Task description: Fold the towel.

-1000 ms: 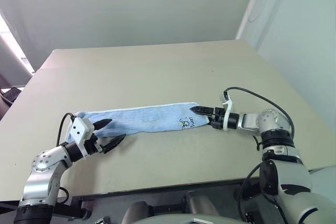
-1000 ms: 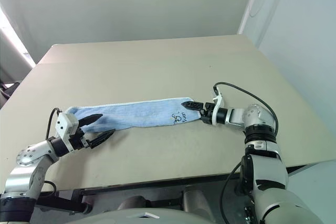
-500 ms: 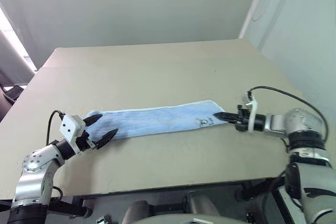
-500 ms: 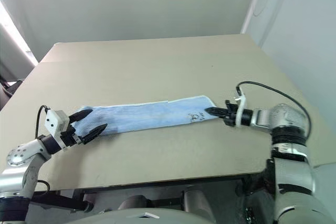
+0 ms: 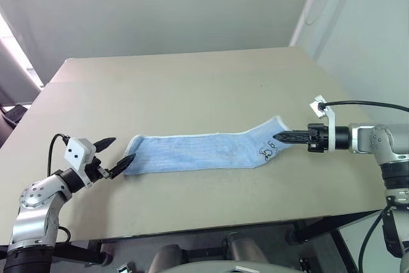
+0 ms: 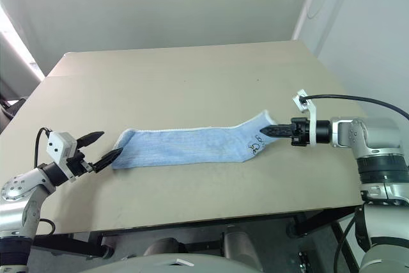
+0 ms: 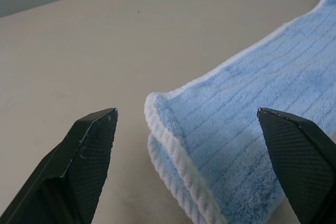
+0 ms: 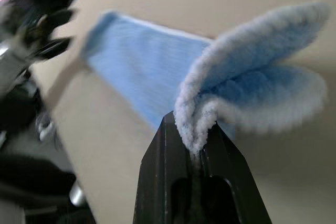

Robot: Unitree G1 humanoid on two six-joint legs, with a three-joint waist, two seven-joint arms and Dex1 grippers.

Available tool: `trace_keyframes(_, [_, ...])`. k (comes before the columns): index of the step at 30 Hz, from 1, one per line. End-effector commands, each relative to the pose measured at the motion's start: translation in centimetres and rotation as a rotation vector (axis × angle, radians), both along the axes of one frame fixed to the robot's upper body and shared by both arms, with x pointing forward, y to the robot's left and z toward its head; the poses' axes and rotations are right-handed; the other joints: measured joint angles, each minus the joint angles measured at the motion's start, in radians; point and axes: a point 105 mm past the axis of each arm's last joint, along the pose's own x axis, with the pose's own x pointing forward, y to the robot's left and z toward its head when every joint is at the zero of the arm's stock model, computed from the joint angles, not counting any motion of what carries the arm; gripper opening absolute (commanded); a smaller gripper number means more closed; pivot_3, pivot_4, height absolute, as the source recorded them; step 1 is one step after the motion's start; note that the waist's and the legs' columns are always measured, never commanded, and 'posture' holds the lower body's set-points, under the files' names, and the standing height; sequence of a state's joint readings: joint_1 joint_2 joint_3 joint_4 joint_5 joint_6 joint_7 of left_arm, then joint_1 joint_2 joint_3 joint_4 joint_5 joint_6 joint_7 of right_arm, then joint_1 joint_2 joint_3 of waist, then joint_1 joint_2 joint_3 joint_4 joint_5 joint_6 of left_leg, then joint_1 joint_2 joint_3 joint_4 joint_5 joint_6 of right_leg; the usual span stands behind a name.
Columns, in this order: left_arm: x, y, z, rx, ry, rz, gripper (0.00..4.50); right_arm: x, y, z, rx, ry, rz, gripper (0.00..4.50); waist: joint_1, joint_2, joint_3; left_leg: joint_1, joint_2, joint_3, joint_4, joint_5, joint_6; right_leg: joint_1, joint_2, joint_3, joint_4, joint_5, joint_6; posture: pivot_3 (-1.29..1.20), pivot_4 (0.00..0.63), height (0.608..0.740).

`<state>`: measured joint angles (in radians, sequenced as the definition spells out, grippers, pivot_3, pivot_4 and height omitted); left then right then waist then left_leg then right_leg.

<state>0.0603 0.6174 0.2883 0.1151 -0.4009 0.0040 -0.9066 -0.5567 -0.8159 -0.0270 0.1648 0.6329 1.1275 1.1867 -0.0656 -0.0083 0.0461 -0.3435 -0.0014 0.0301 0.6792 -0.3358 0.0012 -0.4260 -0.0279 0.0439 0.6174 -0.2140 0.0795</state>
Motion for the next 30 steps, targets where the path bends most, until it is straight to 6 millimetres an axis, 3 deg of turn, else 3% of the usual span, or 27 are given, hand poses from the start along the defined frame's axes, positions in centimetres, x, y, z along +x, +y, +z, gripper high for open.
trace_keyframes(1, [0.5,-0.1,1.1,0.017,-0.054,-0.004,4.5,-0.6,3.1,2.0,0.084,-0.054,0.099,0.02,0.001,-0.001,0.0,0.0,0.0,0.0,0.0,0.0,0.0,0.0,0.0,0.0,0.0,0.0,0.0,0.0,0.0,0.74])
trace_keyframes(5, [0.7,-0.3,0.9,0.02,-0.053,-0.013,4.5,-0.4,6.8,1.6,0.127,-0.045,0.171,0.02,0.004,-0.001,0.0,0.0,0.0,0.0,0.0,0.0,0.0,0.0,-0.002,0.0,0.0,0.001,-0.002,0.0,0.0,0.74])
trace_keyframes(11, [1.0,-0.9,0.9,0.001,-0.069,-0.01,4.5,0.8,11.6,-3.2,0.056,0.049,0.191,0.02,0.006,-0.002,-0.001,-0.001,0.001,-0.001,0.0,0.0,0.0,-0.001,-0.002,0.0,0.0,0.003,-0.003,0.0,0.0,0.74])
trace_keyframes(16, [0.6,-1.0,0.6,-0.001,-0.067,-0.003,4.5,0.8,13.8,-4.8,0.045,0.054,0.216,0.02,0.021,-0.002,-0.001,-0.012,0.0,-0.001,0.002,0.0,0.0,-0.011,-0.004,-0.001,0.001,0.004,-0.002,0.0,0.0,0.74])
trace_keyframes(24, [-0.1,-0.6,0.5,0.014,-0.058,0.004,4.5,1.3,16.0,-6.0,0.021,-0.027,0.252,0.02,0.021,-0.002,-0.001,-0.013,-0.001,-0.001,0.001,0.0,-0.001,-0.012,-0.005,-0.001,0.002,0.005,-0.003,0.0,0.0,0.74])
trace_keyframes(25, [-0.1,-0.6,0.6,0.014,-0.058,0.005,4.5,1.4,16.2,-6.0,0.026,-0.035,0.251,0.52,0.021,-0.002,-0.001,-0.013,-0.001,-0.001,0.001,0.0,-0.001,-0.012,-0.005,-0.001,0.002,0.005,-0.003,0.0,0.0,0.74])
trace_keyframes(28, [-0.2,-0.4,0.7,0.015,-0.058,0.009,4.5,0.9,16.9,-5.3,0.064,-0.069,0.296,1.45,0.02,-0.002,-0.001,-0.013,-0.001,-0.001,0.001,0.0,-0.001,-0.013,-0.005,-0.001,0.003,0.005,-0.003,0.0,0.0,0.74])
trace_keyframes(30, [-0.3,-0.3,0.7,0.009,-0.057,0.015,4.5,0.0,17.0,-3.7,0.129,-0.112,0.347,2.14,0.021,-0.002,-0.001,-0.013,-0.001,-0.001,0.001,0.0,-0.001,-0.013,-0.005,-0.001,0.003,0.005,-0.003,0.0,0.0,0.74])
